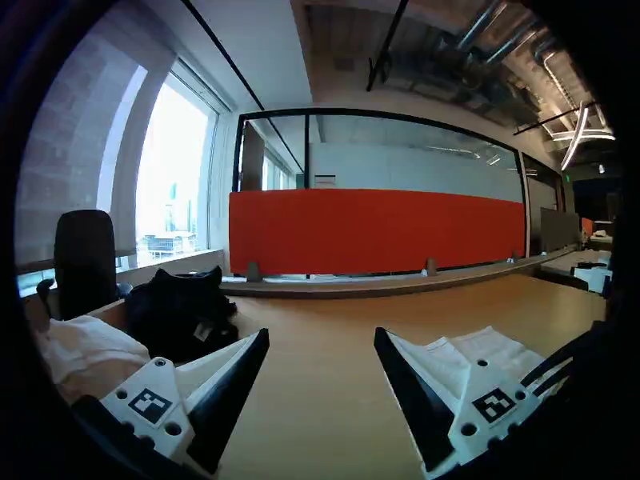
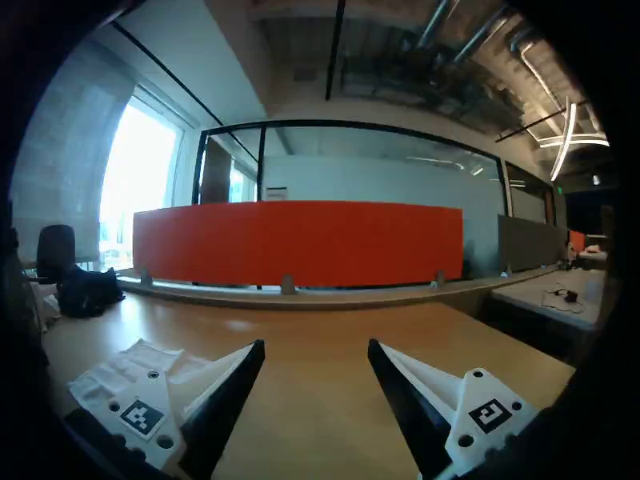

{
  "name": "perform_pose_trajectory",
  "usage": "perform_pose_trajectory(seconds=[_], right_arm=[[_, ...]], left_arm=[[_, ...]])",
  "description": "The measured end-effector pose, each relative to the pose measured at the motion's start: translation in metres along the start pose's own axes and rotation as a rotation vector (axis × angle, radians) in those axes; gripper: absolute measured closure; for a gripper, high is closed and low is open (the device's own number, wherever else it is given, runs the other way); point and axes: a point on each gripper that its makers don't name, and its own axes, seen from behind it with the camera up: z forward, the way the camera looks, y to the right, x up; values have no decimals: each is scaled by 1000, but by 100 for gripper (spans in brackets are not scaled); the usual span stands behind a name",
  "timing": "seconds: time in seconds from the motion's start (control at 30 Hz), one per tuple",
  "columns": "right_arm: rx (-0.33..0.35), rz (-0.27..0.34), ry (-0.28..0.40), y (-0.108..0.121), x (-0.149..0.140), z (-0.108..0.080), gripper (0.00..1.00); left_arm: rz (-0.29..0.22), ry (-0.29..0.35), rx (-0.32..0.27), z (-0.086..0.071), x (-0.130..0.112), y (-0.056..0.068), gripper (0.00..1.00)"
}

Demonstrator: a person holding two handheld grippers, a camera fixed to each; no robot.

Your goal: Fold towel

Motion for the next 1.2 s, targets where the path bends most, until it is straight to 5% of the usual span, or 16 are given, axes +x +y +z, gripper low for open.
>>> perform_pose_trajectory(seconds=[0.57, 0.87, 1.2], right_arm=[[13, -2, -16, -14, 118, -17, 0], [38, -18, -43, -22, 141, -24, 0], [153, -63, -134, -53, 137, -36, 0]], left_arm=[[8, -43, -44, -18, 106, 10, 2], [25, -84, -88, -24, 124, 15, 3], [73, -158, -192, -27, 117, 34, 2]])
